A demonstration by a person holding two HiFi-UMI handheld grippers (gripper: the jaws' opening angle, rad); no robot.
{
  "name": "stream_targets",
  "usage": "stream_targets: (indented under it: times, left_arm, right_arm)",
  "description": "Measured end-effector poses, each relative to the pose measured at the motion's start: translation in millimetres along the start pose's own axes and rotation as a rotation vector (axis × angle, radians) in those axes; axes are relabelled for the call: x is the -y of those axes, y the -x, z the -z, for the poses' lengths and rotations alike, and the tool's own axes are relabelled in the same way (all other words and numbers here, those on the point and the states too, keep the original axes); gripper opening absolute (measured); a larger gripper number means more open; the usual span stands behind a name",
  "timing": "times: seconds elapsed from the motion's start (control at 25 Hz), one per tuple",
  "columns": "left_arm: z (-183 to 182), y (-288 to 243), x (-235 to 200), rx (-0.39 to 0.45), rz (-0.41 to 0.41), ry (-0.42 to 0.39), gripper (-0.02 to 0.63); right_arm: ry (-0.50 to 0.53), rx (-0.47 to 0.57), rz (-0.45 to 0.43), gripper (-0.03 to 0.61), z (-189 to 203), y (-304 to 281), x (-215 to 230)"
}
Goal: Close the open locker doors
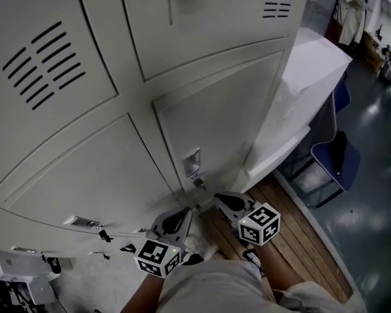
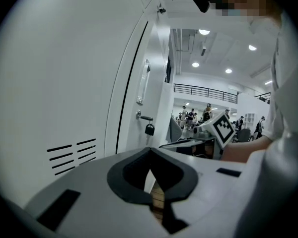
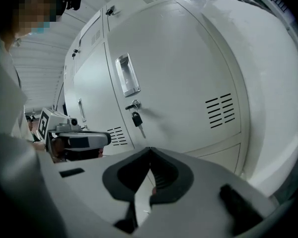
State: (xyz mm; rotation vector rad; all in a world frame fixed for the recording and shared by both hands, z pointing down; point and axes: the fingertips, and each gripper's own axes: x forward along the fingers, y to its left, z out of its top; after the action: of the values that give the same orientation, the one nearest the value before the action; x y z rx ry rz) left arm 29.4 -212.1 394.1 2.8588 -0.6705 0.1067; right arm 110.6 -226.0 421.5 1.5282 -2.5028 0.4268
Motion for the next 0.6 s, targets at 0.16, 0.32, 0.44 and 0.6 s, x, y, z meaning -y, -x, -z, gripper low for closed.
stream_targets:
  times: [0.16, 0.32, 0.44, 0.6]
  left_arm:
    - [0, -4, 11, -0.003, 0.021, -0.005, 0.015]
    - [2, -8, 21, -0.008, 0.041, -0.013, 0.015]
    - [3, -11, 30, -0.014, 0.056, -0.022, 0.015]
    - [4, -15, 43, -0.015, 0.071, -0.033, 0.015]
  right_arm:
    - [-0.007, 0.017, 0.013, 0.028, 2, 17, -5]
    - [-0.015, 0.027, 0.037, 0.028, 9, 32, -7]
    - [-0.031, 0.039, 0.051, 0.028, 12, 45, -9]
    - [-0.051, 0.059, 0.066, 0.028, 13, 61, -11]
